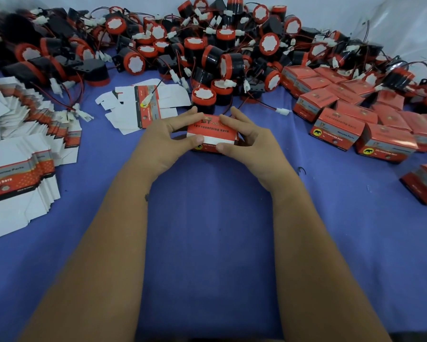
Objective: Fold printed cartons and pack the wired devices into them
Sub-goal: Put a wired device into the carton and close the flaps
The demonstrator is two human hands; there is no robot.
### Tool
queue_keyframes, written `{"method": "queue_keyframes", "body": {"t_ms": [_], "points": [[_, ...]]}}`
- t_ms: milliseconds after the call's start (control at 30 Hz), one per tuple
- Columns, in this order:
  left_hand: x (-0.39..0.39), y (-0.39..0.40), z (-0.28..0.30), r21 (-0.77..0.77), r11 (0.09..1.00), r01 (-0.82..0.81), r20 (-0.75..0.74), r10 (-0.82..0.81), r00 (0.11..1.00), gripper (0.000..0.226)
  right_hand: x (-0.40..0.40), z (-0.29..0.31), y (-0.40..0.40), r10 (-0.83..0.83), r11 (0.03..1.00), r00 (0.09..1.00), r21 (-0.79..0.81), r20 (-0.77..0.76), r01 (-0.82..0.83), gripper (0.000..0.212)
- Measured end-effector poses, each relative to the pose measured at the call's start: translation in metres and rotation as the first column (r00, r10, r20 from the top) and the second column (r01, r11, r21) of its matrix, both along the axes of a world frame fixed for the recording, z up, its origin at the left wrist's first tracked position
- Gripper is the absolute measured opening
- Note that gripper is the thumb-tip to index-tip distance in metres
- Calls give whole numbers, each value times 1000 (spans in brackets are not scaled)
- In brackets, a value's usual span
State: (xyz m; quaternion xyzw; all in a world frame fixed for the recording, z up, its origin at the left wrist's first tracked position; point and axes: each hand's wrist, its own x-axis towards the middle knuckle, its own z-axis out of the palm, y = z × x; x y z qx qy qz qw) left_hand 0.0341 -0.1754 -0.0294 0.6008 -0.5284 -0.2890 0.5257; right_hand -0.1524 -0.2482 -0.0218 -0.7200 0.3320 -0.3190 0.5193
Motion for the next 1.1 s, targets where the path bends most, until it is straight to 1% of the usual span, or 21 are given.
{"method": "queue_keyframes", "body": {"t_ms": [67,167,200,300,467,567,600,667,733,767,833,867,900,967,1033,1100], "points": [[-1,0,-3,-20,999,-32,70,33,997,51,1,0,0,-37,996,998,-88,-56,33,55],[-3,-2,-5,-55,996,-73,141,80,987,47,4,-2,0,-131,967,986,-231,-106,103,48],[-3,-2,-5,-63,995,-78,148,86,985,44,5,-3,0,-146,961,983,-253,-110,114,46],[-5,-2,-2,-78,993,-85,149,96,984,38,6,-5,0,-154,959,982,-254,-108,123,43],[-10,1,2,-116,988,-101,93,112,989,32,6,-5,1,-163,938,980,-327,-113,119,39],[-12,1,4,-143,987,-78,14,81,997,29,7,-5,3,-166,923,981,-365,-97,120,36],[-14,0,4,-152,985,-82,-26,79,997,27,8,-5,3,-180,905,979,-407,-101,124,35],[-17,-2,3,-170,980,-105,-77,93,993,20,10,-3,4,-231,838,966,-528,-115,138,32],[-17,-3,2,-157,982,-101,-76,91,993,17,12,-2,5,-268,793,956,-590,-118,150,32],[-16,-3,2,-137,988,-74,-52,67,996,22,12,-1,5,-277,787,953,-599,-127,149,32],[-14,-1,2,-84,996,-12,31,15,999,50,11,1,7,-286,777,944,-616,-163,129,33],[-13,0,2,-63,998,-7,81,12,997,60,11,1,7,-284,772,940,-626,-189,108,36],[-13,-1,2,-54,998,-18,136,26,990,63,11,2,8,-280,765,935,-639,-218,80,39],[-13,-2,3,-58,997,-46,218,57,974,61,11,5,10,-298,740,911,-672,-285,33,44],[-15,-2,3,-35,998,-54,231,60,971,61,12,7,13,-344,713,879,-701,-330,16,44],[-15,-3,3,-14,998,-61,214,62,975,63,12,10,14,-364,702,878,-711,-310,40,40]]}}
